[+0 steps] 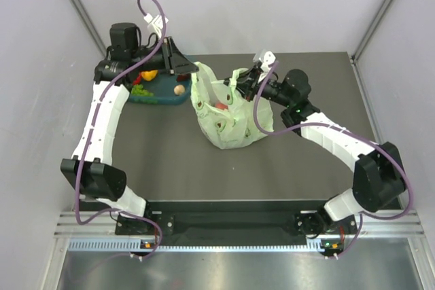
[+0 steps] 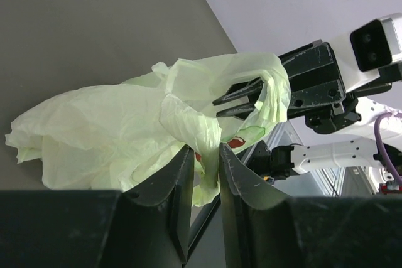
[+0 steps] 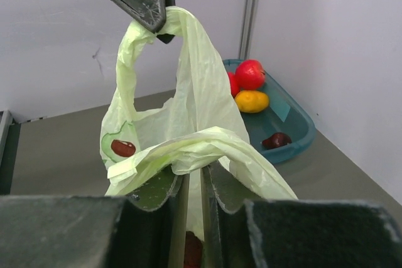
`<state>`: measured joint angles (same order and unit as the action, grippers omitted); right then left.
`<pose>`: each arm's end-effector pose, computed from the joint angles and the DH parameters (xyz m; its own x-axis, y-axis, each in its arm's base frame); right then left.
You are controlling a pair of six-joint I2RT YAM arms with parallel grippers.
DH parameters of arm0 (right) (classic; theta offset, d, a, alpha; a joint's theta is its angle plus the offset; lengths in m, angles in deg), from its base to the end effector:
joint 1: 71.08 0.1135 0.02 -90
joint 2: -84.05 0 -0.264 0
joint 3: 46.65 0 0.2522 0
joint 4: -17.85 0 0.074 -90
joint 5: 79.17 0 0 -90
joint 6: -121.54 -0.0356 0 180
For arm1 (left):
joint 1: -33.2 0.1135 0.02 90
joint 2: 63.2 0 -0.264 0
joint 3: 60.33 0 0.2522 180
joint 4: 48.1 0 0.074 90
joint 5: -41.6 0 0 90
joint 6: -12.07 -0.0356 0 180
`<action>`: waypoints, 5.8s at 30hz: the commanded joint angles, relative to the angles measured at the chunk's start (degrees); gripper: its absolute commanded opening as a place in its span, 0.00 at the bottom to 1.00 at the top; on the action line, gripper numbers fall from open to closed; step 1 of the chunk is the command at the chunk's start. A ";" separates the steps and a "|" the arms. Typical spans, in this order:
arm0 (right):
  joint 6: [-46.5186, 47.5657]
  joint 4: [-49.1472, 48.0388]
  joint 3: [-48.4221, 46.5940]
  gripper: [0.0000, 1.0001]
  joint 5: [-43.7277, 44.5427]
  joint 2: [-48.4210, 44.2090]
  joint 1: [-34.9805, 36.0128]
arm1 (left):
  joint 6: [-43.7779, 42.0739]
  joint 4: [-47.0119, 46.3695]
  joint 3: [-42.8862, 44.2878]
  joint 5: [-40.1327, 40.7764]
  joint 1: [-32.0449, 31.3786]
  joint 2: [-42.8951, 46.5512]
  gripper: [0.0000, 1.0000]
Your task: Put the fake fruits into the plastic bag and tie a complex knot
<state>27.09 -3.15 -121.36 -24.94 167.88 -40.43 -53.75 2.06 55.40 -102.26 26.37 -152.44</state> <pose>0.2830 0.1919 0.3572 0.1063 0.1362 -0.9850 -0.9167 0.3970 -0.0440 0.3235 -0.0677 0.4518 -0.6932 -0.1603 -0.7027 0.5707 0.4735 -0.6709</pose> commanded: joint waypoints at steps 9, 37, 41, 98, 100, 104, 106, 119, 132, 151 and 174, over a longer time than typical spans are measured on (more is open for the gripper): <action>3.92 -9.18 -5.76 0.29 -3.96 5.02 2.30 | -4.50 7.80 9.90 6.14 -6.17 -3.93 0.27; 10.42 -6.29 -9.36 0.30 -0.27 8.36 4.85 | -10.47 19.14 17.73 12.29 -9.69 -6.66 0.02; 10.07 -5.41 -8.93 0.48 1.04 8.02 4.85 | -10.65 19.23 17.56 13.52 -9.78 -6.39 0.02; 5.86 -11.11 -11.83 0.11 1.41 12.06 4.24 | -8.10 18.18 19.66 17.65 -10.92 -8.24 0.04; 5.68 -14.09 -10.17 0.11 1.14 11.27 4.59 | -8.01 18.18 19.67 17.74 -10.57 -8.06 0.04; 7.87 -14.90 -9.28 0.16 2.28 10.12 5.20 | -8.36 19.23 20.28 17.31 -10.04 -7.89 0.04; 8.14 -15.42 -9.28 0.19 1.76 10.12 5.29 | -8.36 19.49 20.20 16.78 -10.04 -7.98 0.04; 8.84 -19.19 -6.82 0.43 1.84 9.95 5.47 | -8.36 19.06 20.64 12.65 -9.96 -7.63 0.03; 7.26 -22.54 -8.13 0.60 3.07 12.67 5.73 | -7.14 16.51 16.50 9.13 -9.96 -6.31 0.03; 4.80 -23.60 -9.54 0.00 5.18 13.21 7.05 | -6.43 13.44 13.17 7.81 -9.78 -3.85 0.25; -3.72 -17.81 -5.14 0.00 3.34 6.61 5.03 | -5.64 -18.90 -16.44 -0.10 -1.78 12.32 0.27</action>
<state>25.82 -21.03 -125.51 -19.83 178.14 -34.97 -56.06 -8.69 42.46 -102.07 24.53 -142.03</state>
